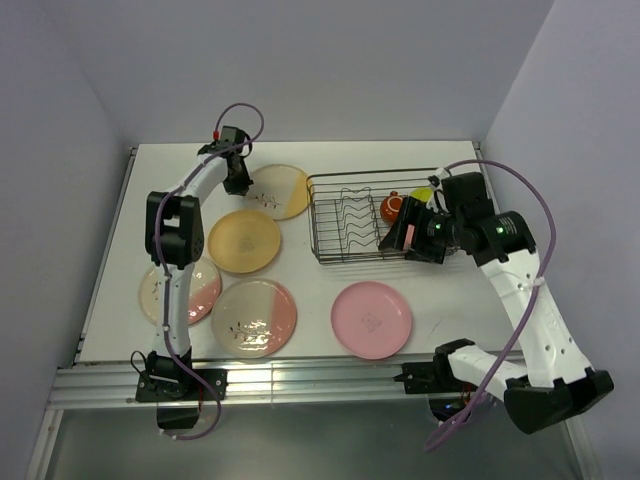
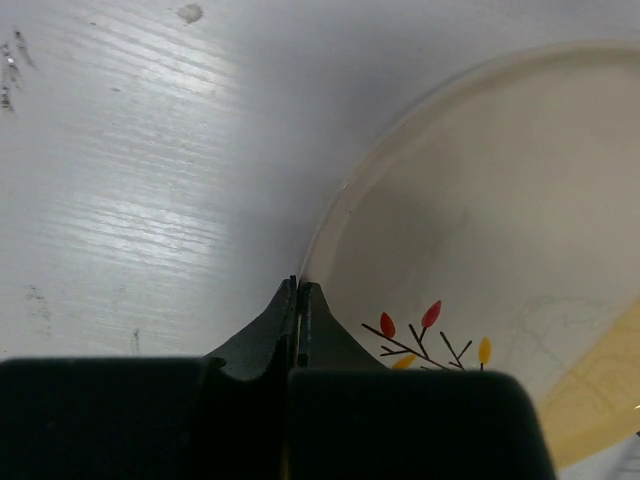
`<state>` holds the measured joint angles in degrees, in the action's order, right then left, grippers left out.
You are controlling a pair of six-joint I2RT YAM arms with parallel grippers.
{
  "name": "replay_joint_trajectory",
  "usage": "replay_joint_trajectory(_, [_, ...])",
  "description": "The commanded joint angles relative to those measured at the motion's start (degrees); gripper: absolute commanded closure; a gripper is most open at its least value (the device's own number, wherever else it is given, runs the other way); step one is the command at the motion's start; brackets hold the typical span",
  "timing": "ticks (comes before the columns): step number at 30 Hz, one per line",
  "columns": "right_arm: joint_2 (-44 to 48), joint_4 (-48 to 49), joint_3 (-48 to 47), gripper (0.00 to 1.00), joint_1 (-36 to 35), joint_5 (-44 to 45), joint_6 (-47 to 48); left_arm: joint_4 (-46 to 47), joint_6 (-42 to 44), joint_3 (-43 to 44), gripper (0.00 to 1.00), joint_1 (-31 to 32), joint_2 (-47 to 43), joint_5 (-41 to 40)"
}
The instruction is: Load the mixed dishes into the dish rack
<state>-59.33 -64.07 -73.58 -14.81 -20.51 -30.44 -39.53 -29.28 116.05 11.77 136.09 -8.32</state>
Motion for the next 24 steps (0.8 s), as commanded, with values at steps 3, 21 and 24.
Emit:
replay_joint_trajectory(3, [-5.6, 3.4, -8.1, 0.22, -4.4, 6.4, 3.7, -7.1, 0.5, 3.2, 1.0, -4.2, -2.3, 1.1])
replay_joint_trajectory(21, [-36.4, 14.8, -30.2, 0.2, -26.3, 29.2, 16.3, -13.5, 2.1, 9.6, 1.0, -4.9, -5.7, 7.9])
replay_joint_trajectory(24, [-41.1, 17.1, -32.5, 0.2, -28.4, 31.9, 18.1, -13.4, 2.3, 7.9, 1.0, -4.9, -7.1, 7.8])
